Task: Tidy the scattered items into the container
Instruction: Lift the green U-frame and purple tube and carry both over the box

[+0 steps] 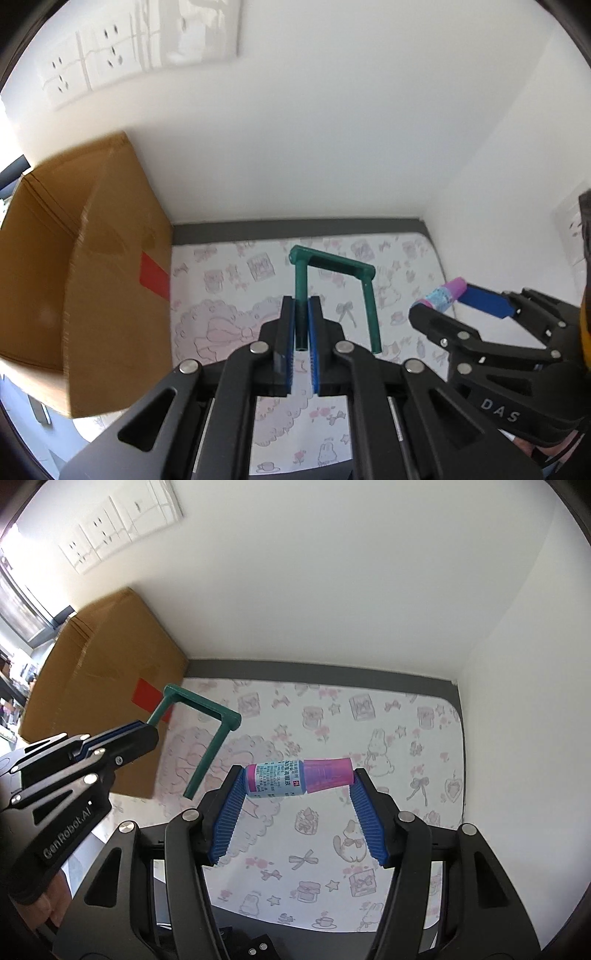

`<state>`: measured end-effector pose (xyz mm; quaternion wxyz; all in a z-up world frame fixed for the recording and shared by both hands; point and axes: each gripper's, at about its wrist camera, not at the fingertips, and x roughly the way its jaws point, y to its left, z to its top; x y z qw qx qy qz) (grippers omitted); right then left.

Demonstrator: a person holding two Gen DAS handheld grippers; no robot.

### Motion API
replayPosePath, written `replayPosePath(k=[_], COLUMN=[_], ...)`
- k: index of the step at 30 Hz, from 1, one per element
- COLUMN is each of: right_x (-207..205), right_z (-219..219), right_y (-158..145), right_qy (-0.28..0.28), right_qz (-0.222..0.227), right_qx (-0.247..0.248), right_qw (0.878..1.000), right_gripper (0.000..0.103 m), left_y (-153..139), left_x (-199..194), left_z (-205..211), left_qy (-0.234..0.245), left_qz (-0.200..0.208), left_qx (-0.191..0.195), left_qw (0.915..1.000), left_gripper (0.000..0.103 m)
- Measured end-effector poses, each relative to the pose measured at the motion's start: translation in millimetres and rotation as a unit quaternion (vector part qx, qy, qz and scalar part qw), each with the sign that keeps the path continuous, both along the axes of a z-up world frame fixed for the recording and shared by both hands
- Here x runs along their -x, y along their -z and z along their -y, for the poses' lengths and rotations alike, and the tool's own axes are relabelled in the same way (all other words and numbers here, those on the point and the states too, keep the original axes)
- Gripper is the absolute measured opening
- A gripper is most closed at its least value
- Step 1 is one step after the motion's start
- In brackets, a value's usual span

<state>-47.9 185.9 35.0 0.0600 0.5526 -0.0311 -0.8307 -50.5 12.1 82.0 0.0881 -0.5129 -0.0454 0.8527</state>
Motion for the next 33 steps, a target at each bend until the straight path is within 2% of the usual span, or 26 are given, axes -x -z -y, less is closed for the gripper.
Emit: replayPosePath(k=[6,16,24,33], right_x=[5.3,26.6,41.3,55.3], right_z=[4.1,12.4,25.3,52.3], right_y=[-27.4,-66.9,-86.5,-93.8], right_qy=[0.002,0.000,-0.009,-0.033], right_qz=[-0.022,-0.063,-0.077,-0.079], right_qx=[0.013,0.017,0.014,0.009], right_qw=[1.000,0.998,0.997,0.996], right_gripper=[0.060,0.060,0.060,0.060], left_y=[-30.6,-62.3,-73.5,-78.5], left_x=[10.3,29.9,39.8,41.8], left_z=[12.6,22.6,34.5,73.1], left_qy=[-0.001,0.010,0.008,-0.018], left_qz=[-0.026,-0.048,-0.055,-0.055], left_qx=[-0.005,-0.007,-0.012,-0.022], left_qw=[0.9996,0.9988,0.9984,0.9981], left_gripper=[0.007,0.007,0.007,0.007])
